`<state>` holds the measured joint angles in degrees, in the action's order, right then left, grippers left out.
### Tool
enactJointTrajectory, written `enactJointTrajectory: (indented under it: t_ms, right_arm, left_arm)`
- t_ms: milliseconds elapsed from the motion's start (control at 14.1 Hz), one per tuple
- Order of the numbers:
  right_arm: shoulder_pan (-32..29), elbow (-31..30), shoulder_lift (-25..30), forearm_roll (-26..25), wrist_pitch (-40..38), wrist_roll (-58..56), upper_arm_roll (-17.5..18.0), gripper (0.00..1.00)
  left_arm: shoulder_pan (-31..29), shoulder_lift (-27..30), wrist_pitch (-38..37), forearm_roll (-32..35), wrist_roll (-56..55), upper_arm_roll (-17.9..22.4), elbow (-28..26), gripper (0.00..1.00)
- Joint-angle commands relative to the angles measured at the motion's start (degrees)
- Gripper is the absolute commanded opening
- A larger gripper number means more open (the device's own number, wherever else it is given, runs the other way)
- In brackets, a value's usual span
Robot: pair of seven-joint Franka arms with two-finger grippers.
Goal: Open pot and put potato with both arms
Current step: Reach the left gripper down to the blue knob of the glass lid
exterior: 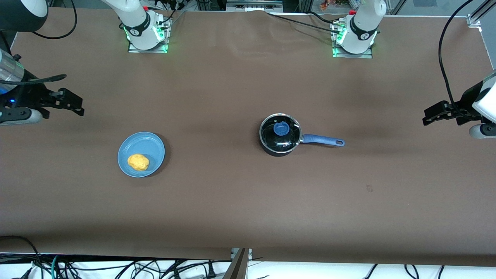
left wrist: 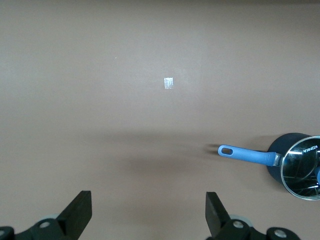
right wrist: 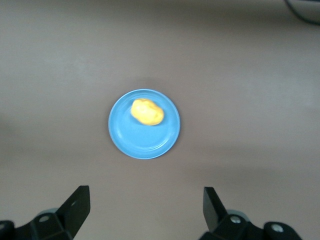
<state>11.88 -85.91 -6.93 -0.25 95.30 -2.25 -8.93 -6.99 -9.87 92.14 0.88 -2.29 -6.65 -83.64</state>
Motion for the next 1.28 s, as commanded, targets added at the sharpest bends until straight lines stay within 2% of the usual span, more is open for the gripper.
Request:
enactJointTrajectory:
  t_ms: [0, 355, 710, 923, 1065, 1207]
  right_arm:
    - [-0.10, 0.66, 0.78, -2.55, -0.99, -0.03, 0.23, 1.00]
    - [0.07, 0.66, 0.52, -2.47, -0.82, 0.14, 0.32, 1.00]
    - [0.16, 0.66, 0.43, -2.21, -0.65, 0.32, 0.32, 1.00]
    - [0.16, 0.66, 0.43, -2.29, -0.38, 0.58, 0.32, 1.00]
    - [0.16, 0.66, 0.43, -2.38, -0.38, 0.40, 0.32, 1.00]
    - [0.16, 0.66, 0.43, -2.38, -0.38, 0.23, 0.32, 1.00]
  left_arm:
    - [-0.13, -0.94, -1.09, 0.88, -0.26, -0.38, 1.90, 1.00]
    - [0.40, -1.02, -1.18, 0.88, -0.17, -0.47, 1.90, 1.00]
    - [3.55, -3.22, -1.44, 0.79, -2.18, -0.65, 1.90, 1.00]
    - [9.52, -5.32, -0.39, 0.70, -13.48, -1.53, 1.90, 1.00]
    - [15.22, -7.53, 5.82, 0.70, -21.83, -1.88, 1.20, 1.00]
    - [17.97, -9.80, 11.45, 0.79, -32.72, -5.28, -0.03, 1.00]
